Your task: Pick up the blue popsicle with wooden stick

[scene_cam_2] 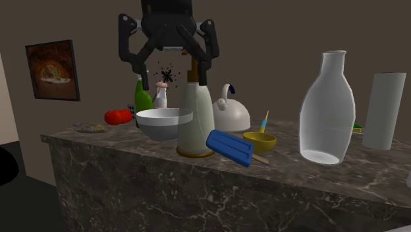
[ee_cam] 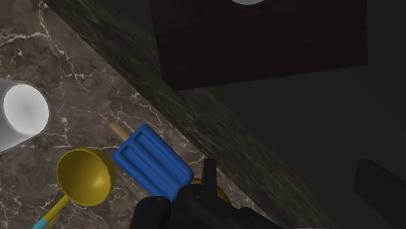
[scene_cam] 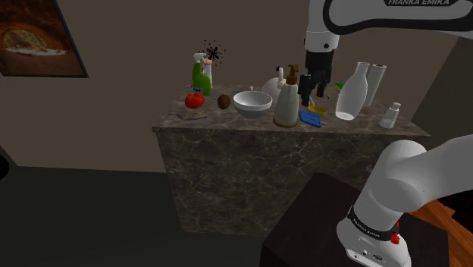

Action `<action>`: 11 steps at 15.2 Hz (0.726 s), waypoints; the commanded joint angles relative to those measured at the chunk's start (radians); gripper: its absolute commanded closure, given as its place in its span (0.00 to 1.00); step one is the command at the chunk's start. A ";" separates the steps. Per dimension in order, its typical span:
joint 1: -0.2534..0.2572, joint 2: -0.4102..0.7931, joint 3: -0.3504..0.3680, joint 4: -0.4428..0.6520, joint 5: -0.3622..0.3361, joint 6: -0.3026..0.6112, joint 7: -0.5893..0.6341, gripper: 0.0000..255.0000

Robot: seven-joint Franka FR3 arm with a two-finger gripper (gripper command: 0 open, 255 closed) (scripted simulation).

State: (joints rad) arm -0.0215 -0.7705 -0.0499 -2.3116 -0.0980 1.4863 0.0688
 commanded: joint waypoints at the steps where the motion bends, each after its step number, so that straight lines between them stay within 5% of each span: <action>1: 0.000 0.000 0.000 0.000 0.000 0.000 0.000 0.00; 11: 0.113 -0.294 -0.416 -0.328 -0.282 0.346 -0.746 0.00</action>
State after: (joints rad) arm 0.0796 -1.0486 -0.4093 -2.6149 -0.3454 1.7887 -0.5871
